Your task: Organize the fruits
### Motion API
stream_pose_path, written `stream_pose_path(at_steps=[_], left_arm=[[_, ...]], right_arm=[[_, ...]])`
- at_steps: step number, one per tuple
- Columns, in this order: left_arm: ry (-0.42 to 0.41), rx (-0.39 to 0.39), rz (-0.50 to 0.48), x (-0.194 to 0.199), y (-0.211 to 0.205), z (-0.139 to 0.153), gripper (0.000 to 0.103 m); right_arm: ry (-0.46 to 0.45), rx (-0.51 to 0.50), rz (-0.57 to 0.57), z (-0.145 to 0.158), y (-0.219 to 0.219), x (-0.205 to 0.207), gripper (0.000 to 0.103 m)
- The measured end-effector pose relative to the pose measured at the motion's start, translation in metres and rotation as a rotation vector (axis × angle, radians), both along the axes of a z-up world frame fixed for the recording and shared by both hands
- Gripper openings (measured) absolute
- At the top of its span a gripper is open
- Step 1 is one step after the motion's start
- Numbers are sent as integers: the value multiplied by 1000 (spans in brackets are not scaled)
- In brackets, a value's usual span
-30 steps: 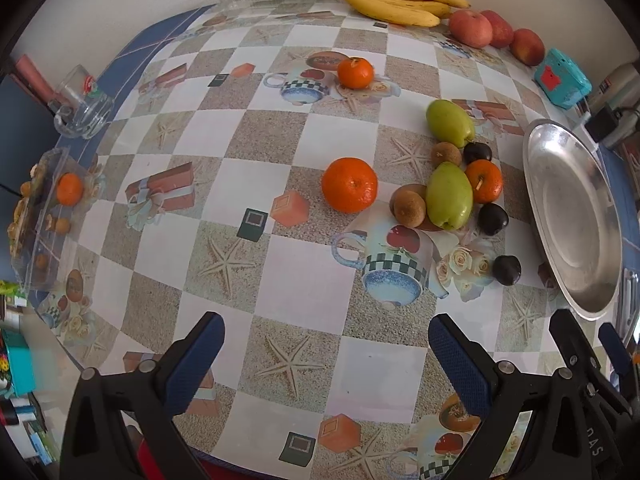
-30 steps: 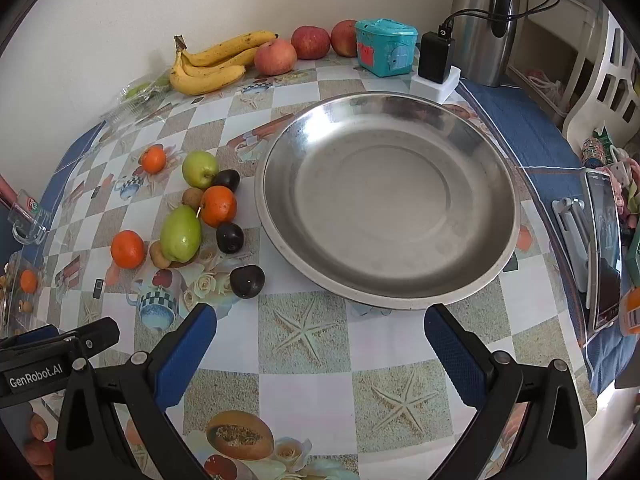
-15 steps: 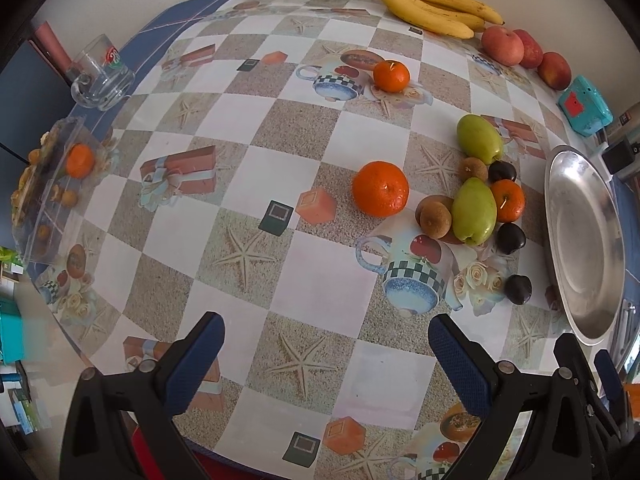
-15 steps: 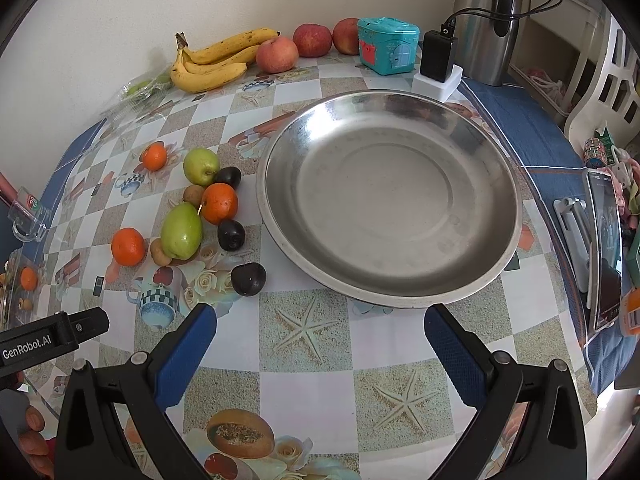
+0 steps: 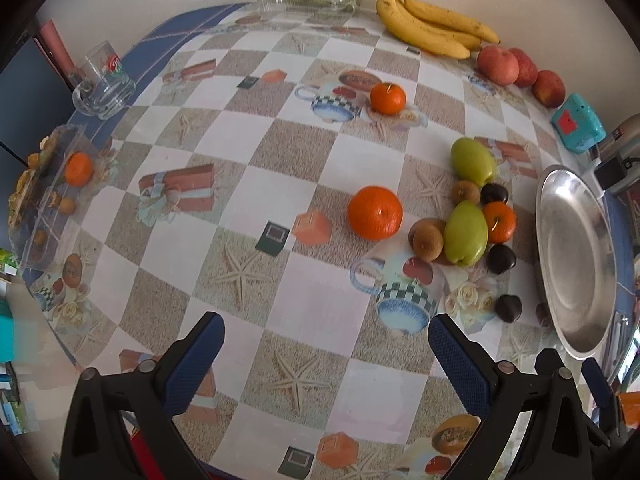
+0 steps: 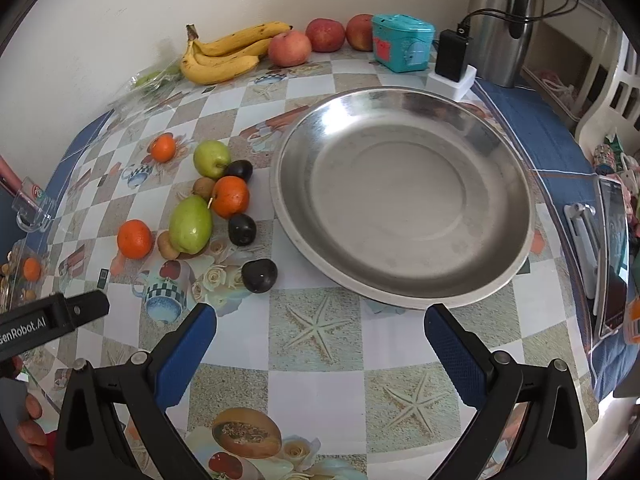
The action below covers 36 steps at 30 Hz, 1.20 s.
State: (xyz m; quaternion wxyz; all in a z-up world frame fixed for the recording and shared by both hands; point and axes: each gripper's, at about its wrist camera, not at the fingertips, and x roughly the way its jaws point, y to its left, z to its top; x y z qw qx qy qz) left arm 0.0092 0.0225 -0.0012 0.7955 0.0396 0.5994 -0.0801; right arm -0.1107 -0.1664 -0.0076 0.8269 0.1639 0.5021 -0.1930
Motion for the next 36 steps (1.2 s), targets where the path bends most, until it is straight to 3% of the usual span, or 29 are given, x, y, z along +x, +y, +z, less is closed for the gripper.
stream_pose_path(at_steps=[7,20,29,36], left_arm=[[-72,2,2,9,1,3,103],[-105,-68,-88,30,-15,5,103],[-52,-100,-81,45,-12,-7,101],[-5,-86,-77,56,-13,-26,89]], right_arm=[[-42,55,10,1,0,5,103],[-100,157,53,-4,6,22,103],[-79,165,103,-10,16,34,102],[-32,166,116,-21,17,42,90]])
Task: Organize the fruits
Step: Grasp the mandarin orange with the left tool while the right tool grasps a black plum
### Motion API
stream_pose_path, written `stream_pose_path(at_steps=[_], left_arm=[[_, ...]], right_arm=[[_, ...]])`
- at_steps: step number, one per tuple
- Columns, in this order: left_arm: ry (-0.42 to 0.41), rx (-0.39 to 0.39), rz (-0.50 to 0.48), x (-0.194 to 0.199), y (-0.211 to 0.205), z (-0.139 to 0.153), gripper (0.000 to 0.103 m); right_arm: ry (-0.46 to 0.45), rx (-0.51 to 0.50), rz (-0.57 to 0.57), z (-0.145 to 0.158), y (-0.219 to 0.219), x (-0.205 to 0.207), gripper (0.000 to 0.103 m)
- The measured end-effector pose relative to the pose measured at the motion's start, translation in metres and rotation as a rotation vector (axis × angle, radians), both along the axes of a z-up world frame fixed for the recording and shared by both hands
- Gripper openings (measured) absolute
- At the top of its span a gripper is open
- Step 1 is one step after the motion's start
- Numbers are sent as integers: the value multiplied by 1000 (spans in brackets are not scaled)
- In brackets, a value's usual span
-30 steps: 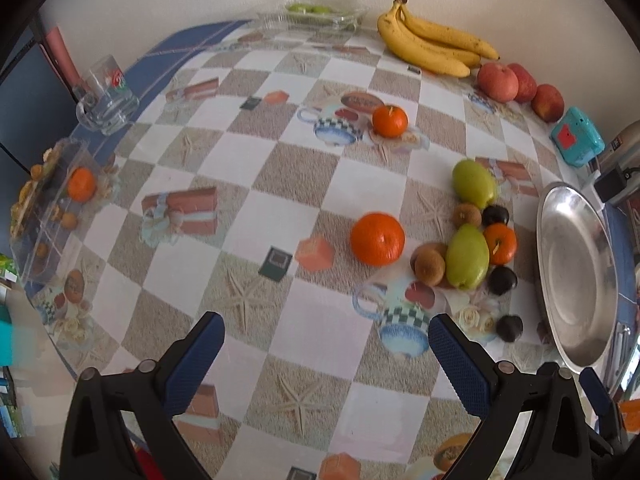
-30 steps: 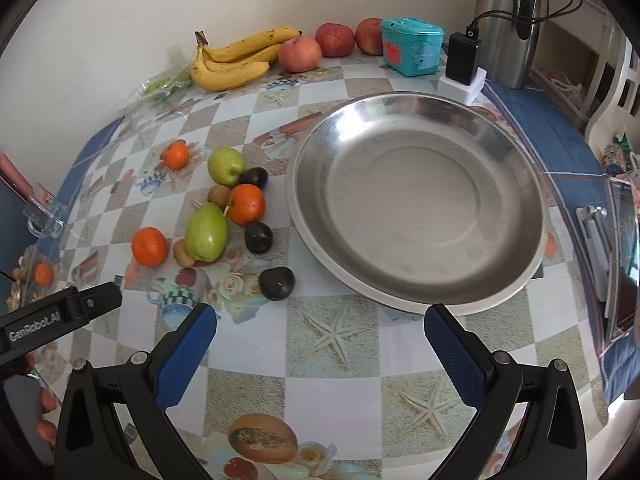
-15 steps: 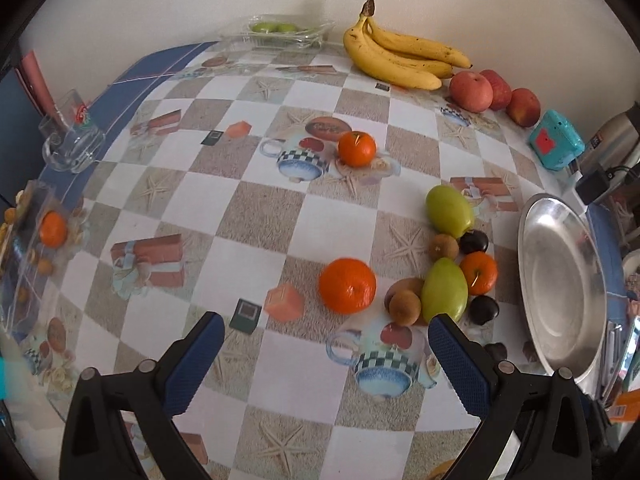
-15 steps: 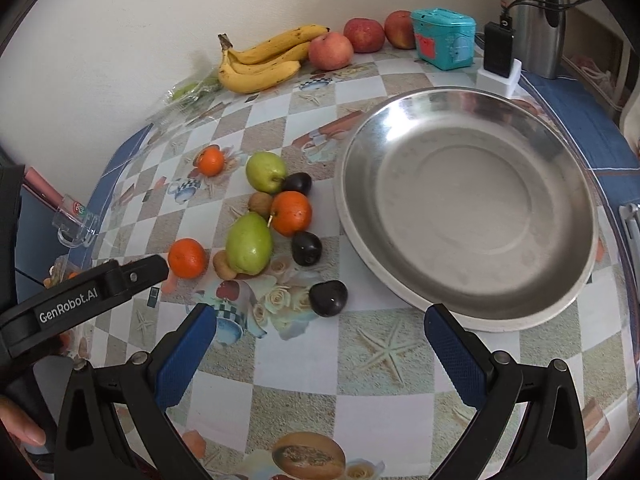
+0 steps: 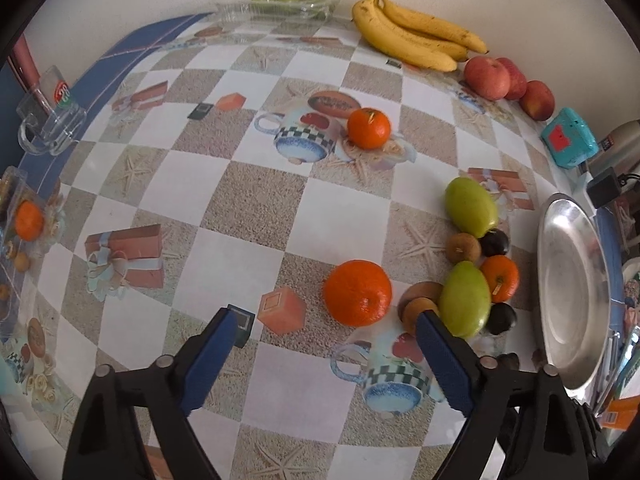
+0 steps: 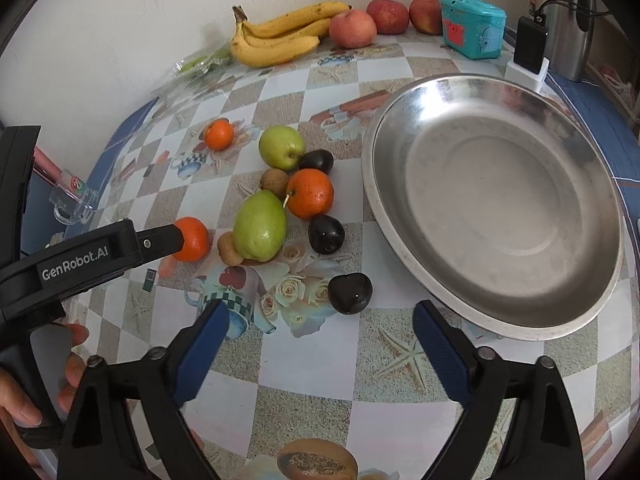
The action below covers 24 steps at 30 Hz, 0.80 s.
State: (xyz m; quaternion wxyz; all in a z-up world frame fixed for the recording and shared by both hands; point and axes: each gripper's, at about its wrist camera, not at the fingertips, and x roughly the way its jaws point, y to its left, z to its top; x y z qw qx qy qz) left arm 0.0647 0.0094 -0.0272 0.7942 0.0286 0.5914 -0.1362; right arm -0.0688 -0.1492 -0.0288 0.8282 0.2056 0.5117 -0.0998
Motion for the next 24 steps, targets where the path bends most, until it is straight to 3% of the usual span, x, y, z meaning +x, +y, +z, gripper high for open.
stream_pose_path(at_steps=[3,8,13,21,24], left_arm=[[10,8,-5,4,-2,-9,82],[17,-9,-18,8,-7,-14,76],[14,-35,-26,11,-10,-12,68],[33,-55,-47,12,-16,-13,43],[33,-48,-49,13,-18,-13,43]], right_arm=[[16,-11,2,-4,0,4,81],[42,-42,12,-11,0,10,80],[78,-80,24,-18,2,16,70],[102,-96,18,-23,-1,18,58],[100,-97,20,-22,-1,18,52]])
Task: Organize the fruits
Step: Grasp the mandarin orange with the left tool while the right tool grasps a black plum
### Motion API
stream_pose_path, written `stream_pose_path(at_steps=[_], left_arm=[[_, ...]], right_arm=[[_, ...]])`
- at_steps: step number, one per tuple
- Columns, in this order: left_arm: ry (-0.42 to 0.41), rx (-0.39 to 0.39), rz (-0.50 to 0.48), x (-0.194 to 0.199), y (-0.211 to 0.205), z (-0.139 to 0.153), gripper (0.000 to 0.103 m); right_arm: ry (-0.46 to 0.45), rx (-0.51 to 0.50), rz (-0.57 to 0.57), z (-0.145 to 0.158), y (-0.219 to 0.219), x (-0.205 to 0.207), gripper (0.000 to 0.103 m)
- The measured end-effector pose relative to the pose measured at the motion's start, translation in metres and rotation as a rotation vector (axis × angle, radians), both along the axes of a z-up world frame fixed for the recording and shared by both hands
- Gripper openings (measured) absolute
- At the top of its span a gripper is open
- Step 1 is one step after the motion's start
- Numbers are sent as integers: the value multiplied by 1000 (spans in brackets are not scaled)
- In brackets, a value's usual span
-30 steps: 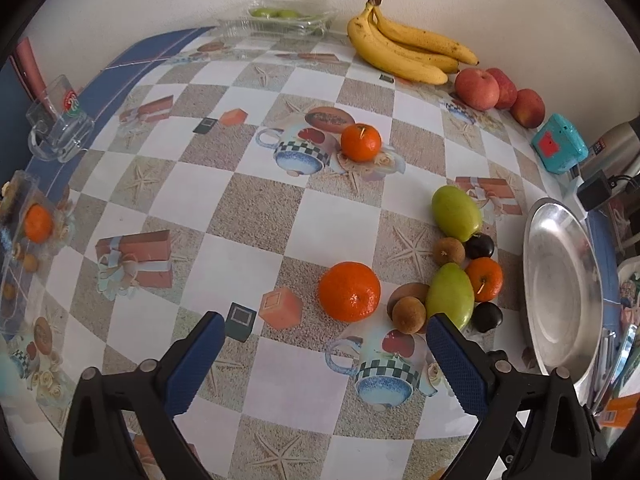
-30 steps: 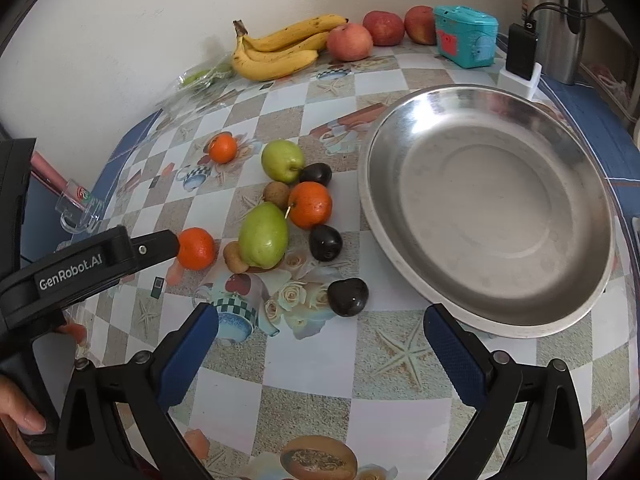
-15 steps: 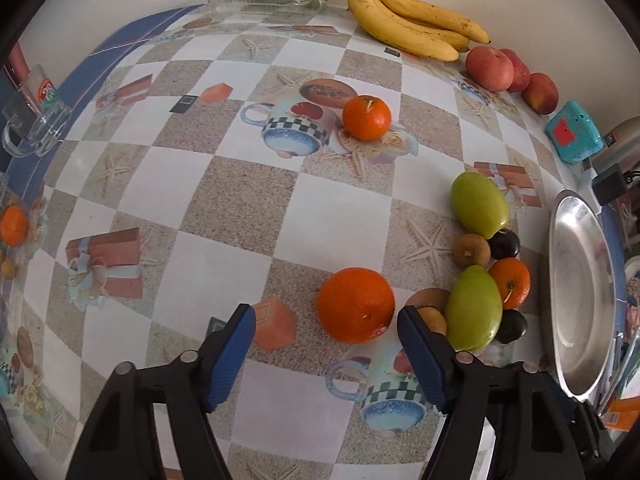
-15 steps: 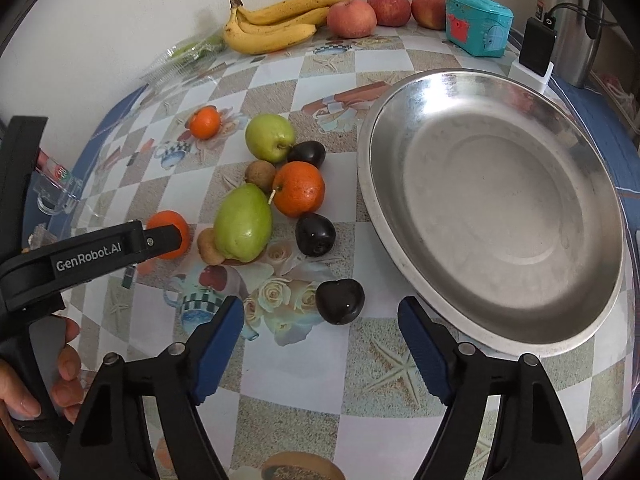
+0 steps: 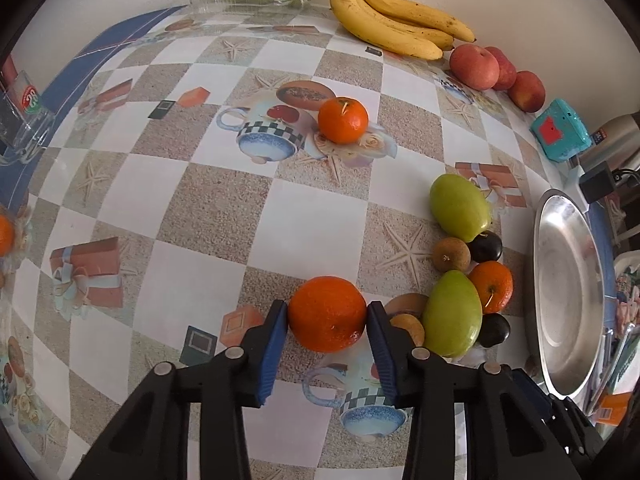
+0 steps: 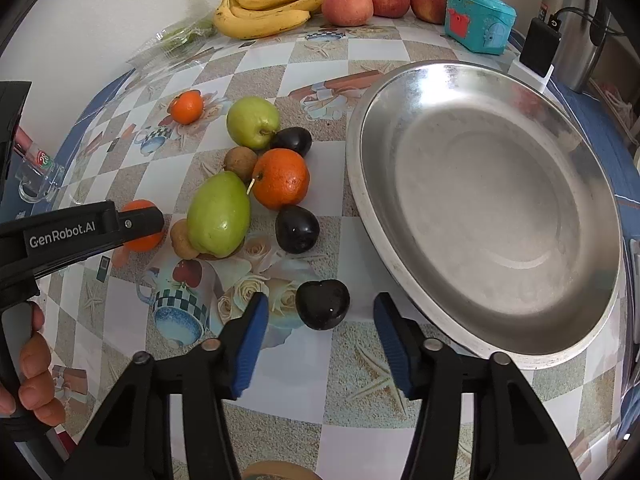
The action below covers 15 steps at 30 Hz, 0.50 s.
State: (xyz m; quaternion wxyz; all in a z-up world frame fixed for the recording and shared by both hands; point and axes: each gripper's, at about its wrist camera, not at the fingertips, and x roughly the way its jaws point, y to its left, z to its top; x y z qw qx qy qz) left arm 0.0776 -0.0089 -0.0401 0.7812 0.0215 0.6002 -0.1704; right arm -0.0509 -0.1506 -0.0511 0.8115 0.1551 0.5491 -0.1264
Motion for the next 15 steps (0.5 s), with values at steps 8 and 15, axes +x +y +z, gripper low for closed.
stream_pose_path(at_steps=[8,15], left_arm=[[10,-13,33,2,9,2,42],[13,-15,46,3,11,2,42]], right_arm=[[-7,5,0,0,0,0,37],[-14,11,-5,1,-2,-1,27]])
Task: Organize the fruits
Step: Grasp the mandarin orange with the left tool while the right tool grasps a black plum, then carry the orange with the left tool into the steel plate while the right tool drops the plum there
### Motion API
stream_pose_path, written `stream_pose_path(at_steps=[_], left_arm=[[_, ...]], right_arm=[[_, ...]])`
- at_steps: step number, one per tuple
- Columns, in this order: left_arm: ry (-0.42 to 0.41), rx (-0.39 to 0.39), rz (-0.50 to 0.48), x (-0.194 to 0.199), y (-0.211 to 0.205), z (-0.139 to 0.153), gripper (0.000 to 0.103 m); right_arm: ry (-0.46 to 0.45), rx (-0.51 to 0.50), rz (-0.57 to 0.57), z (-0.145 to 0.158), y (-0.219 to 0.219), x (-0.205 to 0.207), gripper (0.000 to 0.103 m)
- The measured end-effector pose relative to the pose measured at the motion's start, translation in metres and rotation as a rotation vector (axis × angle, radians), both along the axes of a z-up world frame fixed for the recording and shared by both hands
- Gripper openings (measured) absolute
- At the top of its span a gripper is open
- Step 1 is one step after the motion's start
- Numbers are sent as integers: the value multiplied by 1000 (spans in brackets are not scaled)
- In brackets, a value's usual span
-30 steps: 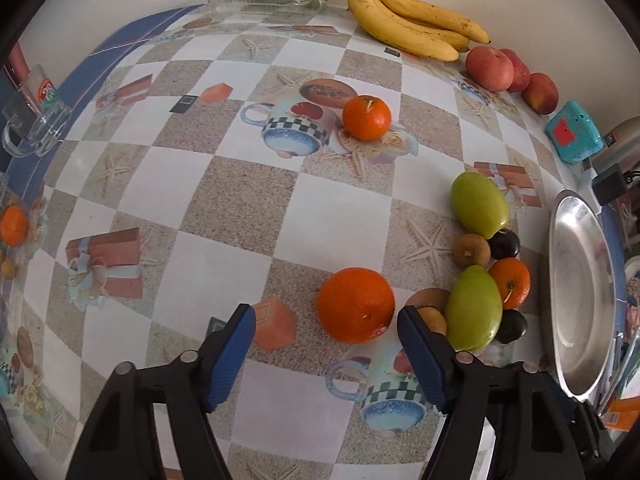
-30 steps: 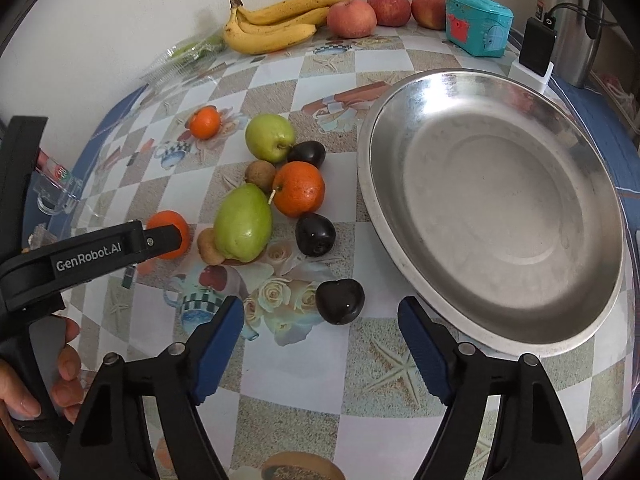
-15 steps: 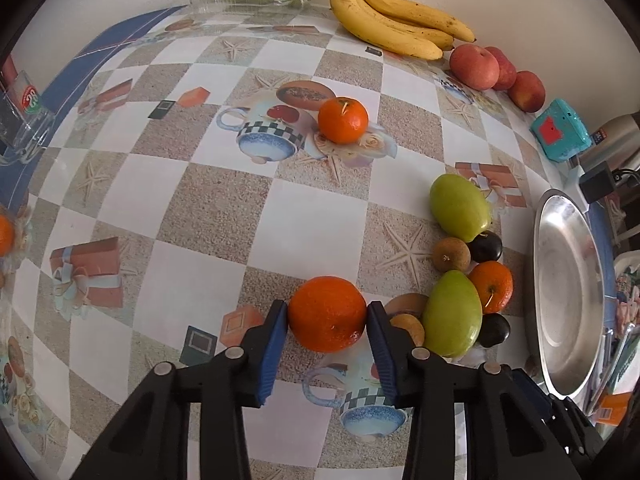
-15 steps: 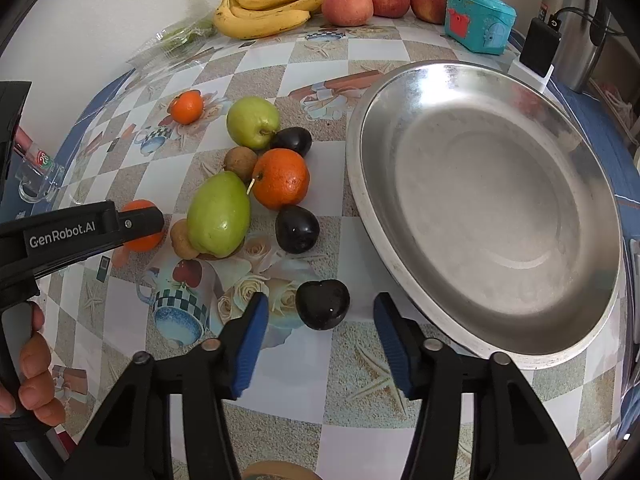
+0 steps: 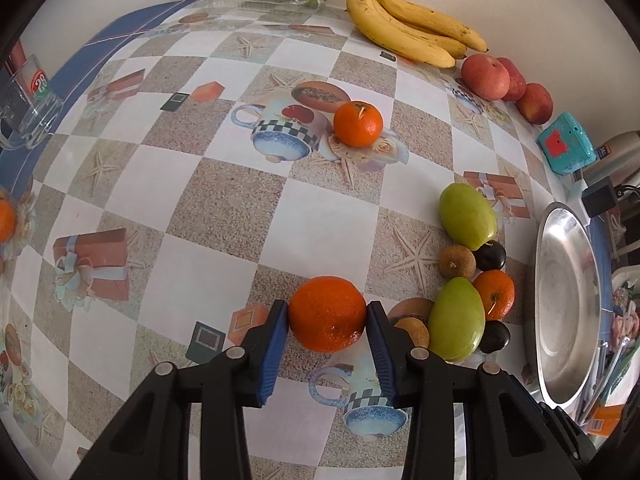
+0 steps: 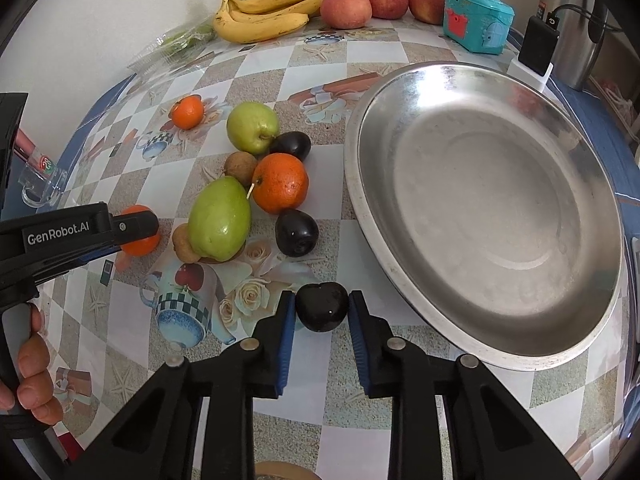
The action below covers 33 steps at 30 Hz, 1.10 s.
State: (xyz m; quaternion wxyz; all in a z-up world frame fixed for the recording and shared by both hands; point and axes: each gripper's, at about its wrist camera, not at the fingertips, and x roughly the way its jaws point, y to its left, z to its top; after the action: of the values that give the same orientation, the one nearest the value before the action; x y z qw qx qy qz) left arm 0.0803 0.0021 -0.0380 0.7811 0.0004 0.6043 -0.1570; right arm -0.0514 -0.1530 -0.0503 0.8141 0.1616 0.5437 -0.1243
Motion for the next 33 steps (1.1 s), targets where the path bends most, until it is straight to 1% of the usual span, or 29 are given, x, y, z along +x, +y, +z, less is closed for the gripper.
stream_pose_path(at_steps=[11,17,19,23,31,33], left_arm=[[0,-8,23,1,5,6,42],[-19,-42,41,2,7,18,42],[-33,-55,43,2,6,24,42],[-68,-79,30,-1,4,38,42],[-123,-110,-20,-8,-11,58,42],[-134,-112,-43,-13,-18,61,42]], right_arm=[[-6,6,4,2,1,0,26],[-47,17,-1,14,0,-2,26],[-75,16,-3,21,1,-4,26],[-119,17,-8,33,0,-6,26],[-140,1,-68,42,-15,-9,26],[-139,-19,-91,45,-21,-12,26]])
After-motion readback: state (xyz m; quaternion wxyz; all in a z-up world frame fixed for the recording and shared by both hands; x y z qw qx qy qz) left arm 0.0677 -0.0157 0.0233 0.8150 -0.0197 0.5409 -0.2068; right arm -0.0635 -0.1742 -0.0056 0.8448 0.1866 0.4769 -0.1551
